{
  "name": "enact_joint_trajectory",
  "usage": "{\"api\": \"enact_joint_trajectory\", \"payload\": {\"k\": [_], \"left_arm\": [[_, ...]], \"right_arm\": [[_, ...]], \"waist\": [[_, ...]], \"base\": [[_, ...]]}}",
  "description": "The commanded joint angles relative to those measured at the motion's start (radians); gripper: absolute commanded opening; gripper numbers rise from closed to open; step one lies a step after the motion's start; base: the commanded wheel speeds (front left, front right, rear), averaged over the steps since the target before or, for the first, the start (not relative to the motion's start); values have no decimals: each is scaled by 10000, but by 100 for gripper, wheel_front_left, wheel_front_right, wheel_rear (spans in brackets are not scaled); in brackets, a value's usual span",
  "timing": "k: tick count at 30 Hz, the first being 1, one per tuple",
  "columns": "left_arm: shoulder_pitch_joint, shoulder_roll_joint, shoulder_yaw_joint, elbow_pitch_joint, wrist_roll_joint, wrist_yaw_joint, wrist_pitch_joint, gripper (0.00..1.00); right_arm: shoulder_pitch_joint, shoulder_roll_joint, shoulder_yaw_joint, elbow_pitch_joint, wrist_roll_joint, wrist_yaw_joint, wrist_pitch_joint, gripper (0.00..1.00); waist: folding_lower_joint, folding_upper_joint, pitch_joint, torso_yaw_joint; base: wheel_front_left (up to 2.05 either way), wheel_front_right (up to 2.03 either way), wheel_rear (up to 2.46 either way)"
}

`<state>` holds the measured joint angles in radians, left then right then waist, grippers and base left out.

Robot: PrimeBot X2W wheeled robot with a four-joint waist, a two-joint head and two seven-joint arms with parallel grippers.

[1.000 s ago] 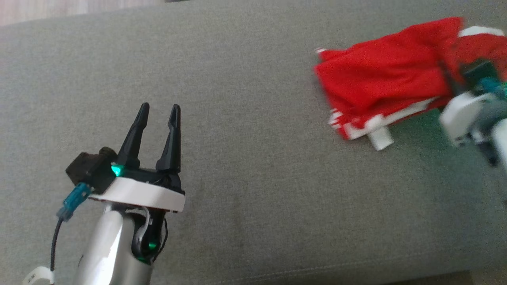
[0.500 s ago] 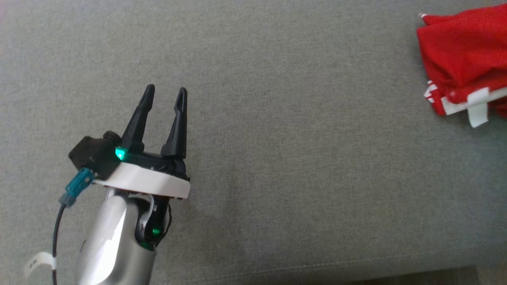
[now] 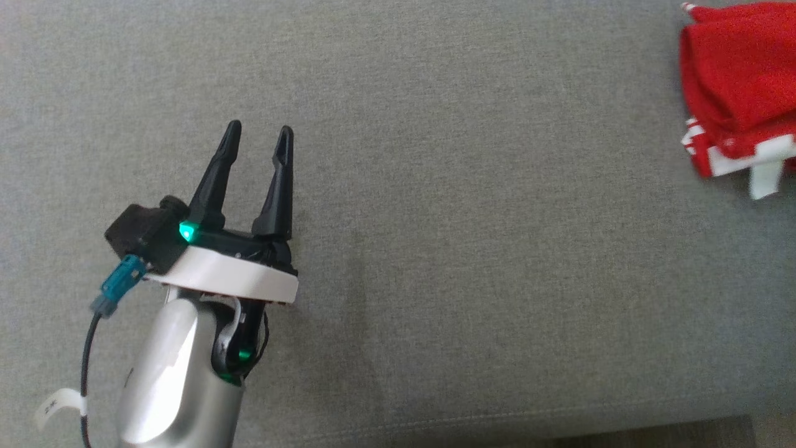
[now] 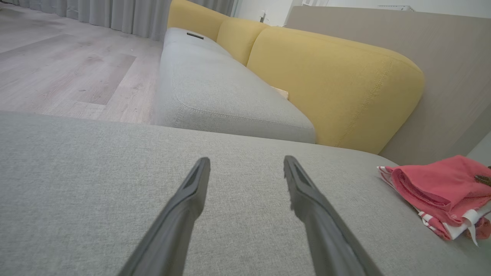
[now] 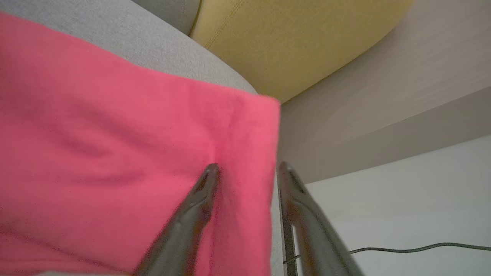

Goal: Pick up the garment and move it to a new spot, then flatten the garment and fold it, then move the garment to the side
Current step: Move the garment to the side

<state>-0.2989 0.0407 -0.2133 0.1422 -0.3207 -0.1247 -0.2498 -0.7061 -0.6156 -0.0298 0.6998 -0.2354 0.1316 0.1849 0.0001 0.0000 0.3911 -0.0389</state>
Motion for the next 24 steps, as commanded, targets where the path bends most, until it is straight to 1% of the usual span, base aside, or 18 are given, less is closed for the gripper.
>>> {"api": "enact_joint_trajectory", "payload": {"k": [1,6,9,14,17,18,21,24], "left_arm": [[-307,95,289,-278,71,-60,-120,100],[-301,95,349,-206,47,-60,-120,100],[-197,95,442,-179,-15,-60,-120,100],[14,95,582,-212,-105,-60,-120,100],[171,95,701,-286,-131,-60,-120,100],[171,95,701,-286,-131,-60,-120,100],[369,95,835,-379,-193,-60,-120,100],[585,95,887,-444,-209,-60,-120,100]], "right_arm": [[143,-221,-119,-433,-158,-9,-37,100],[224,112,-271,-814,-310,-9,-330,100],[298,472,56,-1250,-368,-9,-605,100],[493,1449,378,-2039,152,-9,-1085,100],[689,2241,372,-2666,739,-9,-1355,100],[689,2241,372,-2666,739,-9,-1355,100],[1086,3148,282,-3328,1399,-9,-1617,100],[1635,3881,263,-3938,1883,-9,-1911,100]], "waist": [[-1,0,-51,-14],[-1,0,-343,-72],[-1,0,-762,-123],[-1,0,-1358,-147],[-1,0,-1720,-118],[-1,0,-1720,-118],[-1,0,-2088,-55],[-1,0,-2398,48]], "base": [[0,0,0],[0,0,0],[0,0,0],[0,0,0],[0,0,0],[0,0,0],[0,0,0],[0,0,0]]}}
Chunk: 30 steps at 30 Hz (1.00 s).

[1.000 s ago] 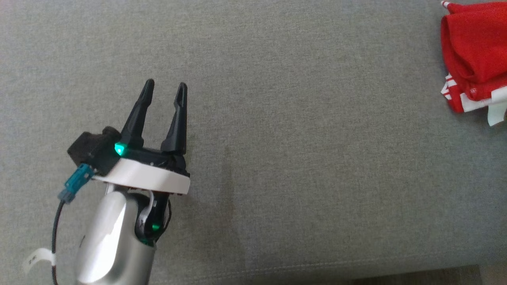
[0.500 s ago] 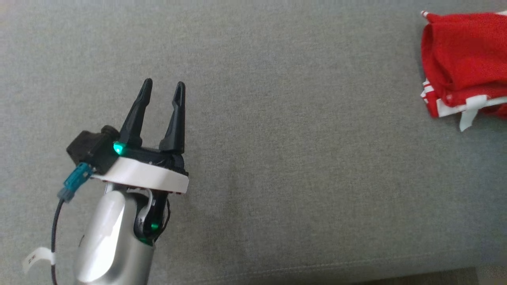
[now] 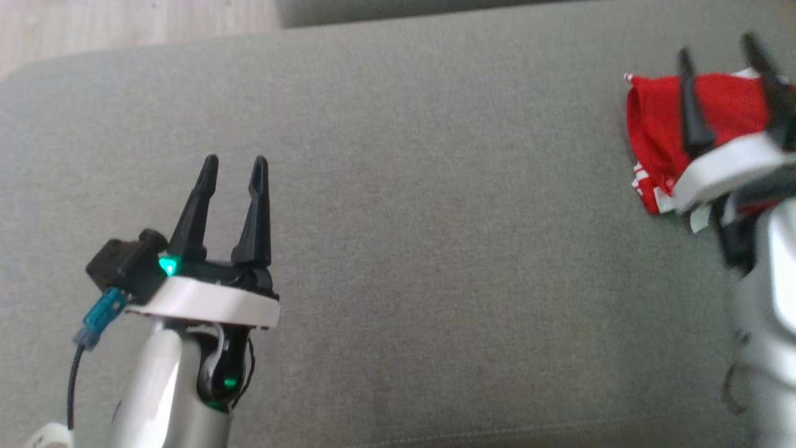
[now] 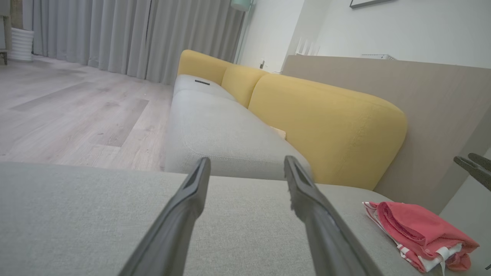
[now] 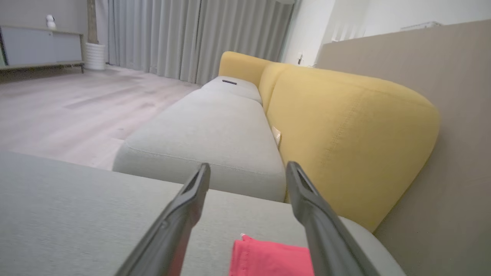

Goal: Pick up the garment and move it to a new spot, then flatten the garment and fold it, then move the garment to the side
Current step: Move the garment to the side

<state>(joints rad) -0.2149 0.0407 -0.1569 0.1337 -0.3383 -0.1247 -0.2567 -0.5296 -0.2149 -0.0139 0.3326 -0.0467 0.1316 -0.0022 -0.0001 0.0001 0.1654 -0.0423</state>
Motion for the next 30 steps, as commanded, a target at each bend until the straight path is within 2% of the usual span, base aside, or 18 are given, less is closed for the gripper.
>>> {"api": "enact_joint_trajectory", "payload": {"k": [1,7,11,20,25,30], "left_arm": [[-187,95,344,-371,-28,-60,-51,100],[289,95,454,-434,-91,-60,-51,100],[746,95,491,-454,-115,-60,-51,100],[1750,95,251,-349,-97,-4,-51,100],[1938,95,248,-346,24,42,-51,100],[1905,95,328,-415,29,274,-51,100]], "right_arm": [[68,117,52,-460,127,-9,-162,100],[1456,1173,121,-1222,724,-9,-1135,100],[2396,1506,500,-1237,850,-9,-1911,100],[3899,1642,988,-1189,1704,-9,-2568,100],[4168,1644,996,-1299,1907,-9,-2590,100],[4256,1645,996,-1428,2000,-9,-2593,100]], "waist": [[1,-1,-239,126],[1,-1,-739,337],[1,-1,-1052,401],[1,-1,-1537,419],[1,-1,-1558,454],[1,-1,-1534,449]], "base": [[0,0,0],[0,0,0],[0,0,0],[0,0,0],[0,0,0],[0,0,0]]}}
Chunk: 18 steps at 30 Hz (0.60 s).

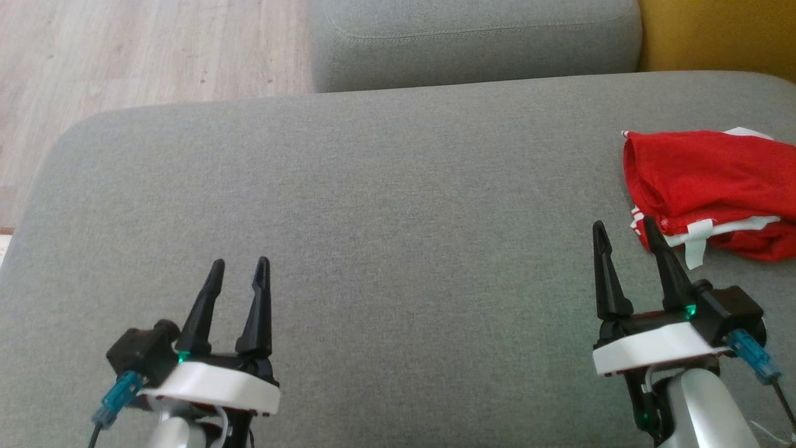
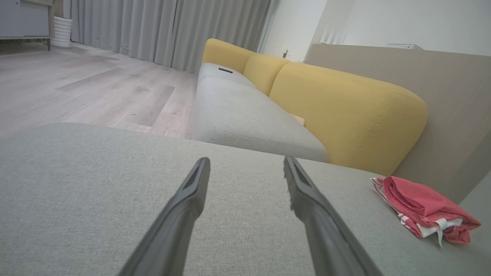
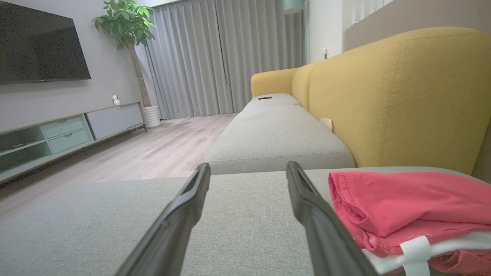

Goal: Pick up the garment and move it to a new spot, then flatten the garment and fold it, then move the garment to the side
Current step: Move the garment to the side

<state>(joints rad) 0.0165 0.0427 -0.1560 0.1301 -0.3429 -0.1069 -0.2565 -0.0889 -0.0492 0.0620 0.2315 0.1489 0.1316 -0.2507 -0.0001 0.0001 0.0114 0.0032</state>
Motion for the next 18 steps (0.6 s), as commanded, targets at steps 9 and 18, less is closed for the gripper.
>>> {"api": "enact_joint_trajectory", "payload": {"k": [9,18], "left_arm": [[-480,75,369,-447,145,347,-53,100],[-520,75,415,-425,208,482,-53,100]], "right_arm": [[-151,-11,299,-426,66,-9,-109,100],[-284,-11,213,-332,159,-9,-110,100]], "waist": [[1,-1,20,-67],[1,-1,13,-115]], "base": [[0,0,0],[0,0,0]]}}
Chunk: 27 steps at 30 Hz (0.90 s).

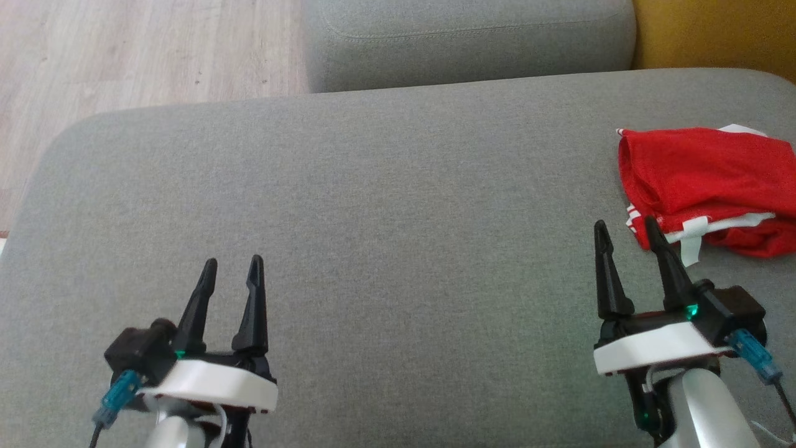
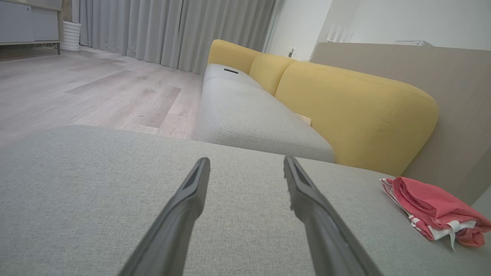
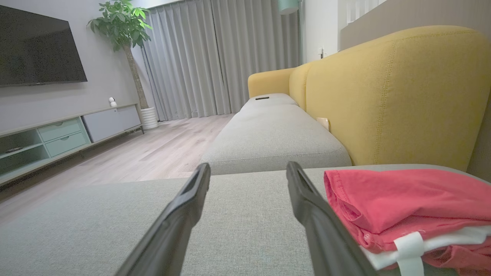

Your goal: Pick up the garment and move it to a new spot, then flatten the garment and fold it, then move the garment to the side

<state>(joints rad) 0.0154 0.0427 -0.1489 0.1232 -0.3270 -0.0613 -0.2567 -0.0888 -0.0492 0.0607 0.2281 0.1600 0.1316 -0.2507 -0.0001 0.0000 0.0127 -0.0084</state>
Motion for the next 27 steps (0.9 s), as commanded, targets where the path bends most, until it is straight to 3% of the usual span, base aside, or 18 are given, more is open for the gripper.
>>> {"api": "enact_joint_trajectory", "payload": {"k": [1,19,27], "left_arm": [[-508,75,337,-341,34,24,-51,100],[-466,75,455,-199,77,258,-51,100],[-407,75,457,-186,5,112,-51,100]], "right_arm": [[-295,-11,228,-293,41,-9,-110,100],[-194,-11,493,-335,152,-9,-110,100],[-188,-11,436,-371,169,-9,-110,100]], "waist": [[1,0,-3,-1],[1,0,-19,-30],[1,0,-34,-67]], "base": [[0,0,0],[0,0,0],[0,0,0]]}}
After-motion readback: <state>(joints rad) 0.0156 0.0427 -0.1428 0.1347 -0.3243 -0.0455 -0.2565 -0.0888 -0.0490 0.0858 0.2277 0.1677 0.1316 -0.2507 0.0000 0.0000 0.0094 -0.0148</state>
